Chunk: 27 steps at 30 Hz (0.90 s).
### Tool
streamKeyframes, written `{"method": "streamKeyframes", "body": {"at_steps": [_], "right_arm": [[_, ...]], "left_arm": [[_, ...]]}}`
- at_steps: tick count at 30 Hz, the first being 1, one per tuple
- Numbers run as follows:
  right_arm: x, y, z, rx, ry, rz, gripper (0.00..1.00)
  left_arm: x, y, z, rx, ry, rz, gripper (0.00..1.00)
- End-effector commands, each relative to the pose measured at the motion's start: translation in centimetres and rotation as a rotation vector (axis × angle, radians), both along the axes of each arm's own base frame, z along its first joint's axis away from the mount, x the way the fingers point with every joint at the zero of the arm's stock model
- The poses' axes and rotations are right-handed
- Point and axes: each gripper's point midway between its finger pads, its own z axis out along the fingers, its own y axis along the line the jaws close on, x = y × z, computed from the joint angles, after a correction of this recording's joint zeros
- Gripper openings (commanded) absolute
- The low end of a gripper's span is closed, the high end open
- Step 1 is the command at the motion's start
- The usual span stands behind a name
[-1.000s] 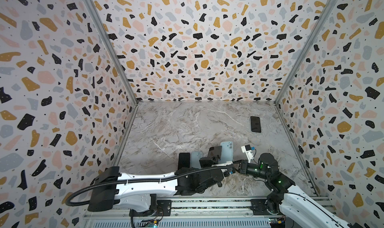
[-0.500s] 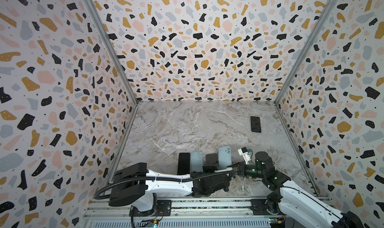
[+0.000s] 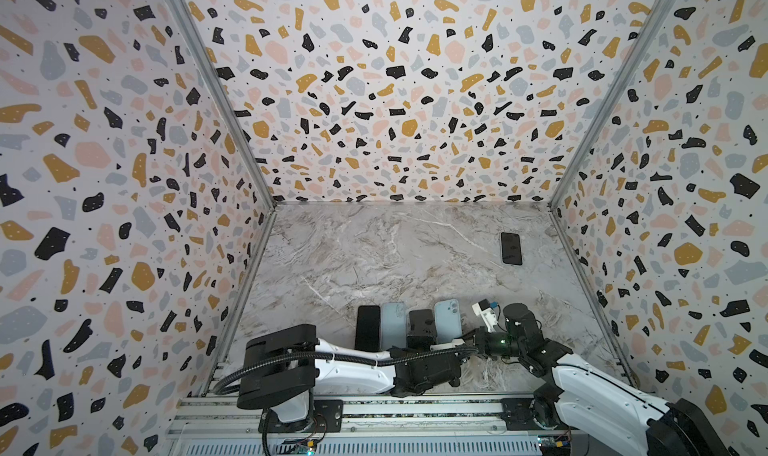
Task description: Take the phone out of the phone case
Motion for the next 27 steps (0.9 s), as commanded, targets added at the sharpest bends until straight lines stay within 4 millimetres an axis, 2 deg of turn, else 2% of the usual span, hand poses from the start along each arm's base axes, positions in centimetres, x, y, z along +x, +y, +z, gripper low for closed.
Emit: {"method": "streamKeyframes", "body": {"at_steps": [1,8,12,17,23,27], "right_arm": [[0.7,0.1,0.5,0.006,-0.049,0.014,0.0],[1.2,0.0,-0.2,-0.004,-0.036,0.014,0.0],[1.5,0.3,-0.5,0.002,-0.026,0.022,0.0],[1.9,0.9,-0.6,0.021,-0.009,0.037,0.0],[2.1,1.0,-0.6,0.015,-0.006,0.037,0.0],[2.1,1.0,-0.8,0.014,0.002,0.039,0.0]], "left_arm": [[-0.5,-0.2,-1.2,-0.011,0.037,-0.009,0.09],[-0.8,0.3,-3.0,0.028,0.071,0.007,0.11],[-1.0,0.7,-4.3,0.049,0.09,0.018,0.17],[-1.1,0.3,-4.5,0.029,0.104,0.02,0.26],[-1.1,0.5,-4.7,0.031,0.107,0.023,0.29],[-1.0,0.9,-5.0,0.046,0.1,0.038,0.36]]}}
